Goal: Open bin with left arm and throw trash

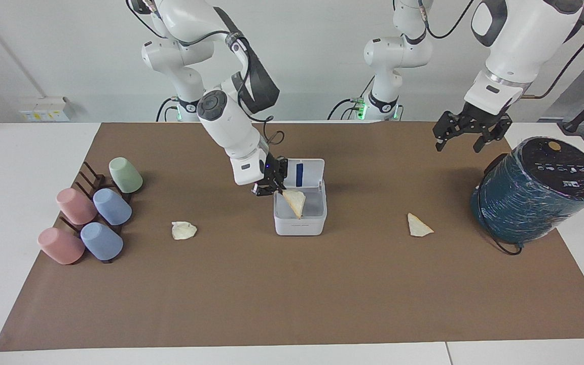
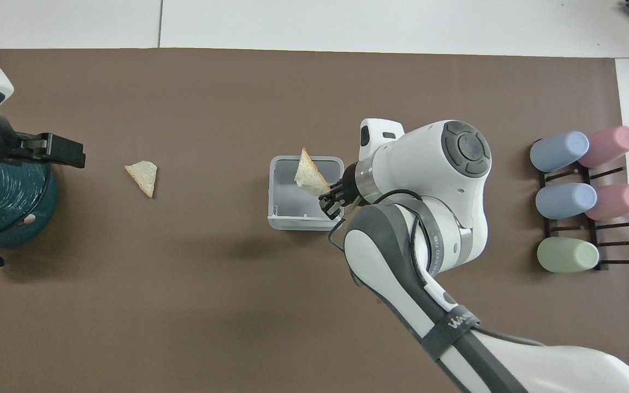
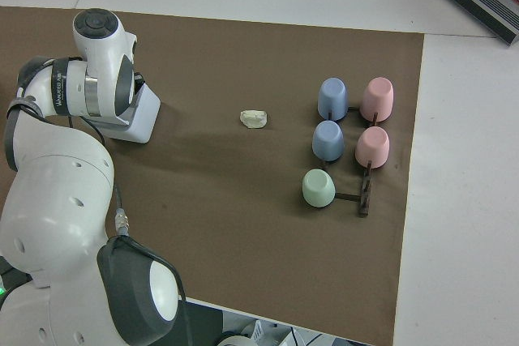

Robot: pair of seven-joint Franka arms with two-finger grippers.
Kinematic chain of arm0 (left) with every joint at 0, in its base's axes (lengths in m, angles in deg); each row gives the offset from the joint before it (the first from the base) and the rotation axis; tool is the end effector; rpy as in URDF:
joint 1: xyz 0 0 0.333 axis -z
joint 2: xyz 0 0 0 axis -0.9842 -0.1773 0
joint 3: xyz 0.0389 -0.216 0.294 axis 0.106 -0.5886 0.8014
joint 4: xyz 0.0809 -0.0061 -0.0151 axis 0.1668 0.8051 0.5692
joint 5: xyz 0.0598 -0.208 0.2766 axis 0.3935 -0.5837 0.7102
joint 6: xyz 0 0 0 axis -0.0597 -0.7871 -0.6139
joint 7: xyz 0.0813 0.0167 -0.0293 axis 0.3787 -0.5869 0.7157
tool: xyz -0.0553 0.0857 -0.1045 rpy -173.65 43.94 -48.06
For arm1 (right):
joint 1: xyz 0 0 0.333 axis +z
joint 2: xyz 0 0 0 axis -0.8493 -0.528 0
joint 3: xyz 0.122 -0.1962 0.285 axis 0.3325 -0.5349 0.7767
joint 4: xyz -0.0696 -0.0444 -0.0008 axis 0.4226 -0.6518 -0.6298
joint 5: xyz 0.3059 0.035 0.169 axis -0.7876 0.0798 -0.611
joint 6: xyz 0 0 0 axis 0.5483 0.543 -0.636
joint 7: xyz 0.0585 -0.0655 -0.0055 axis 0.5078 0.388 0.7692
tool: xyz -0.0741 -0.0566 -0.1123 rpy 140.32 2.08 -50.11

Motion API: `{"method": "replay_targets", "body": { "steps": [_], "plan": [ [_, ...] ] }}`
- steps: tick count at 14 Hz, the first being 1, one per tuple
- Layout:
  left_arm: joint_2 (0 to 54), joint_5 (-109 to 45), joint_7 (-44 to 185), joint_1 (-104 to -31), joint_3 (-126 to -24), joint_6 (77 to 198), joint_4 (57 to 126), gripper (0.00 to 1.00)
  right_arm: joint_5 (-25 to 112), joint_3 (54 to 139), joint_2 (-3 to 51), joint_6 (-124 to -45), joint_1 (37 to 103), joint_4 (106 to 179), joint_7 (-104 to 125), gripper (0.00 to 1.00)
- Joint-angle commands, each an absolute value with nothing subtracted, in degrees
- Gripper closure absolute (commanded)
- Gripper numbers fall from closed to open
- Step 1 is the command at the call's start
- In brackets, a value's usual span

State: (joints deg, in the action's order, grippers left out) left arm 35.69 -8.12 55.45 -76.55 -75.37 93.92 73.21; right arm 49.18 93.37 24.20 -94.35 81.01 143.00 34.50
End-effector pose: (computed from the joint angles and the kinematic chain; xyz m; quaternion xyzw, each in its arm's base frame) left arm 0.5252 -0.0628 0.6305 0.9982 -0.0517 0.0274 0.0143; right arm 0.5445 0.3040 0.4473 -0.9041 -0.3772 -0.0783 0.1847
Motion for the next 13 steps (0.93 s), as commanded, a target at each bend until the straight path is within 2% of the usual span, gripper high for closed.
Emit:
{"method": "replay_targets", "body": {
  "steps": [1, 5, 8, 10, 13],
  "plan": [
    [37.61, -7.52, 54.53, -77.06, -75.55, 95.67, 75.90, 0.00, 49.94, 93.55, 24.45, -95.88, 81.16, 143.58, 32.99, 0.00],
    [37.53, -7.52, 54.53, -77.15, -75.55, 97.86, 77.65, 0.00, 49.94, 93.55, 24.10, -96.05, 80.72, 142.80, 33.42, 0.00],
    [37.09, -7.61, 54.35, -77.77, -75.55, 102.59, 80.90, 0.00, 50.03, 92.94, 24.36, -101.92, 79.67, 142.70, 32.64, 0.00],
    [35.69, -7.61, 54.09, -77.94, -75.55, 106.29, 82.66, 0.00, 49.94, 92.93, 23.92, -106.14, 75.47, 142.70, 32.64, 0.00],
    [31.21, -7.61, 54.09, -78.12, -75.55, 112.00, 83.28, 0.00, 50.02, 92.85, 24.89, -106.08, 70.63, 142.79, 33.16, 0.00]
  ]
}}
